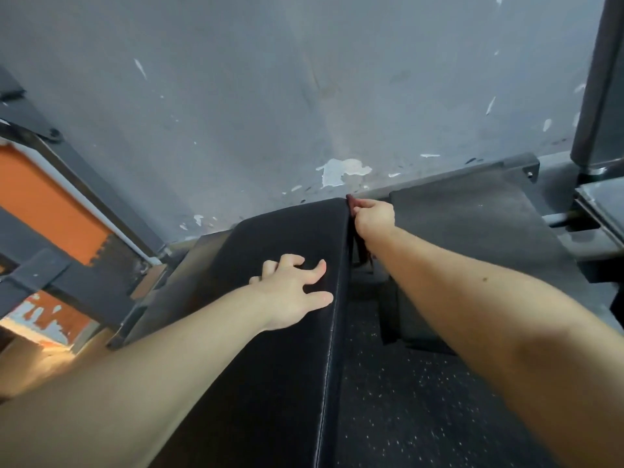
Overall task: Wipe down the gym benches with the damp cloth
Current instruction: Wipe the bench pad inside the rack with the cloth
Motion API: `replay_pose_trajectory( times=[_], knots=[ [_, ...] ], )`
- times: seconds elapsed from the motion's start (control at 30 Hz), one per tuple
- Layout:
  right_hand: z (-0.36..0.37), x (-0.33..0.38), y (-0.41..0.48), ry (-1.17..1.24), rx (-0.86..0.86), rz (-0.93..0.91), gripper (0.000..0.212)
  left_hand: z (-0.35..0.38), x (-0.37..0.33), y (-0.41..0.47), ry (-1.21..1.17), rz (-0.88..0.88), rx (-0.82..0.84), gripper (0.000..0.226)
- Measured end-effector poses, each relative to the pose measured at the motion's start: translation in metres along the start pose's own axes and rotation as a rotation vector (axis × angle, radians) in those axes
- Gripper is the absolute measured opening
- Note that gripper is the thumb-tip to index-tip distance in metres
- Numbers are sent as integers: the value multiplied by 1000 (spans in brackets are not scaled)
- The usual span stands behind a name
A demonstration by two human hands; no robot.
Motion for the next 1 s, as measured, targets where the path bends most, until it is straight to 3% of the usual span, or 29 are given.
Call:
replay_pose_trajectory(
  times=[0.13, 0.23, 0.4, 0.6, 0.73, 0.87, 1.0],
  knots=[
    [3, -1, -1, -28, 76, -28, 28, -1, -2, -2, 11, 9, -4, 61],
    [-5, 0, -35, -35, 76, -68, 38, -1, -3, -3, -6, 17, -10, 60],
    [-16, -7, -96, -48, 118, -113, 38, 0, -4, -5, -18, 25, -12, 60],
    [-7, -9, -38, -97, -2, -43, 34, 0, -3, -3, -12, 22, -9, 60],
    [-11, 3, -69, -172, 61, -177, 39, 2, 1, 2, -5, 17, -21, 60],
    [-24, -4, -135, -99, 107, -181, 22, 3, 3, 5, -13, 15, -28, 61],
    [-28, -7, -119, -27, -27, -163, 19, 6, 2, 5, -19, 28, -32, 61]
  ],
)
Point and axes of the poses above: each hand's wrist, its own y-axis towards the middle knuckle, its own z-axis out of the palm, x = y × z, the point moved 7 cm from there along y, towards the middle knuckle, and after that the axes turned 12 degrees about -z, right-handed, at the moved point
